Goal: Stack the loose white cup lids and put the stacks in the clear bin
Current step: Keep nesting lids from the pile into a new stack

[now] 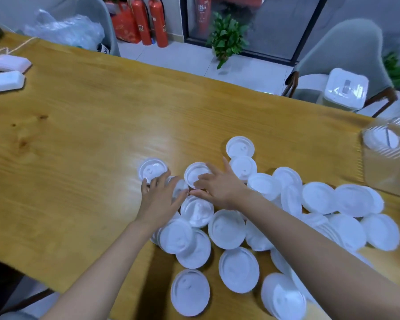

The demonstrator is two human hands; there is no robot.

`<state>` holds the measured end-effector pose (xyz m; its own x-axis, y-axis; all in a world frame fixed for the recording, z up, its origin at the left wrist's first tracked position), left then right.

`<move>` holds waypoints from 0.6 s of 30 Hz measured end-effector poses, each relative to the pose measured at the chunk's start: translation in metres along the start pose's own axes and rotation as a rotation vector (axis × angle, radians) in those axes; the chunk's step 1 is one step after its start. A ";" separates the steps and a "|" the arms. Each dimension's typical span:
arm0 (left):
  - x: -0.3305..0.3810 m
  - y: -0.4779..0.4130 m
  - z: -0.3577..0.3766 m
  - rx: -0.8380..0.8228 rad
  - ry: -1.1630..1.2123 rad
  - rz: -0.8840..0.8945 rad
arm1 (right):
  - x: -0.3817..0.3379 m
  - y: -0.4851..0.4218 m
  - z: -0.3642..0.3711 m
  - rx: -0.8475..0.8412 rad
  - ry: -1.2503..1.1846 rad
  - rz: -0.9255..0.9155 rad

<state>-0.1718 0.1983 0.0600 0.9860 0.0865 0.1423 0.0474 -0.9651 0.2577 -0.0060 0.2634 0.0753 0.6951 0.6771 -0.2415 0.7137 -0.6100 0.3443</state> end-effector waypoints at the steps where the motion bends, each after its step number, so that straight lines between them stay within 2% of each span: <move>1: 0.002 0.005 0.001 -0.012 -0.006 -0.007 | -0.001 0.009 0.002 -0.008 0.013 -0.014; 4: 0.008 0.016 -0.001 -0.005 -0.024 -0.029 | -0.004 0.041 0.003 0.026 0.018 -0.026; 7: 0.028 0.030 -0.011 0.117 -0.026 -0.039 | 0.002 0.078 -0.001 0.142 -0.060 -0.001; 9: 0.058 0.041 -0.019 0.173 -0.003 0.022 | 0.016 0.108 -0.003 0.270 -0.110 0.049; 12: 0.115 0.044 -0.018 0.090 0.020 0.174 | 0.049 0.151 0.006 0.413 -0.111 0.223; 13: 0.134 0.041 -0.015 0.057 0.007 0.221 | 0.058 0.164 0.010 0.415 -0.110 0.297; 15: 0.166 0.032 -0.008 0.014 0.020 0.285 | 0.074 0.181 0.023 0.314 -0.142 0.423; 18: 0.195 0.018 0.002 -0.056 0.026 0.335 | 0.082 0.198 0.040 0.288 -0.208 0.438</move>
<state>0.0214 0.1974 0.0908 0.9410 -0.2259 0.2520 -0.2877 -0.9260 0.2444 0.1962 0.1813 0.0870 0.9132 0.2575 -0.3159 0.3289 -0.9234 0.1980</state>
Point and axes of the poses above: each hand's wrist, its own y-axis away from the middle knuckle, its own z-axis out of the palm, x = y × z, the point moved 3 cm from there along -y, towards the middle knuckle, and after that the axes turned 7 degrees about -y, right-handed, at the moved point
